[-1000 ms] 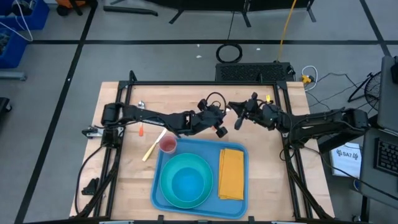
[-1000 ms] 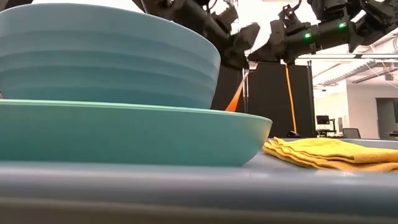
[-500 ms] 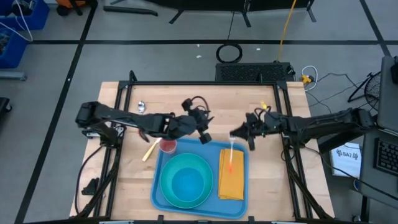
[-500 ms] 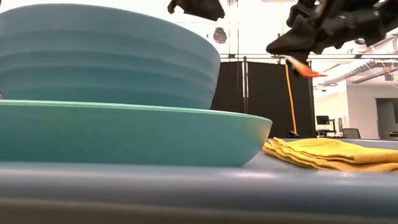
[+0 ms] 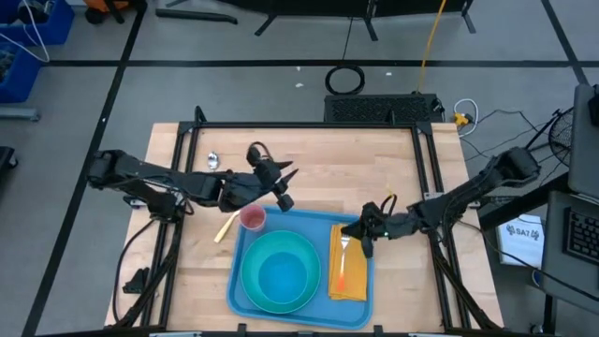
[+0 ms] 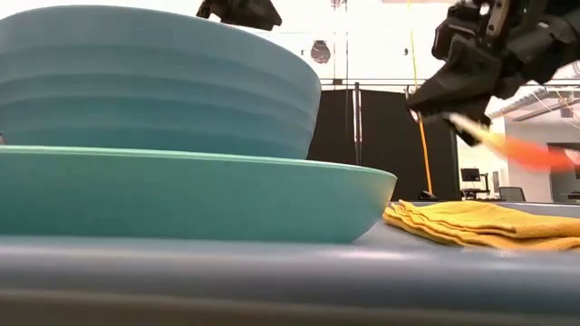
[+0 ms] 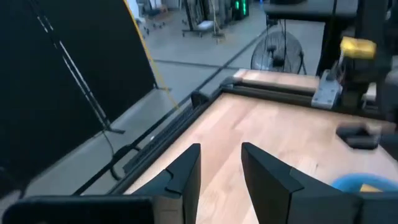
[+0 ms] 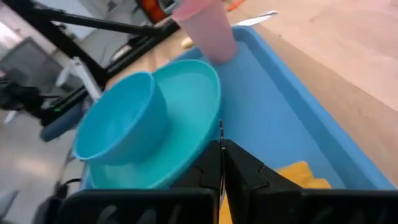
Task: Set up tray
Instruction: Put the orange fork on the yellow napkin
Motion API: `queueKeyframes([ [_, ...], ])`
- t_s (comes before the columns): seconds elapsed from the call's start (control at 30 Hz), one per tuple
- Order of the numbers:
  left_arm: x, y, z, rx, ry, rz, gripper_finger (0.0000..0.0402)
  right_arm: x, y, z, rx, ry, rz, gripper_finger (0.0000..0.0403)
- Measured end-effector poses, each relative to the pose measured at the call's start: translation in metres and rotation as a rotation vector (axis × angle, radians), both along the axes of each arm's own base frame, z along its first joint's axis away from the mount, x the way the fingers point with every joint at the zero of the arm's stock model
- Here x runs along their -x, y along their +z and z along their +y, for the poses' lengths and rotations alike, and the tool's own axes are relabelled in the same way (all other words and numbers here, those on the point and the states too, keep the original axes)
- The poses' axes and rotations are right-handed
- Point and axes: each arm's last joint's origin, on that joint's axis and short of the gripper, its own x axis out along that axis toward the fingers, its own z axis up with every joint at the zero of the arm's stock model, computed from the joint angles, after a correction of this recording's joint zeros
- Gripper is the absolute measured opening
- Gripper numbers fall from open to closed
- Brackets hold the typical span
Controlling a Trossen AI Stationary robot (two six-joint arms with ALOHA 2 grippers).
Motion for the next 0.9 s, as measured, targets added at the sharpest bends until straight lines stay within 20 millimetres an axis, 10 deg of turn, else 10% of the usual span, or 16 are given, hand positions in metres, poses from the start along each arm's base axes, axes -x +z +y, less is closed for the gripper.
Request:
queueKeyframes([
  [0.9,0.012,-0.012,-0.006,-0.038,-0.001,-0.025,0.0122,-0.007,-0.024,0.018,-0.017,-0.044,0.021,0.0000],
])
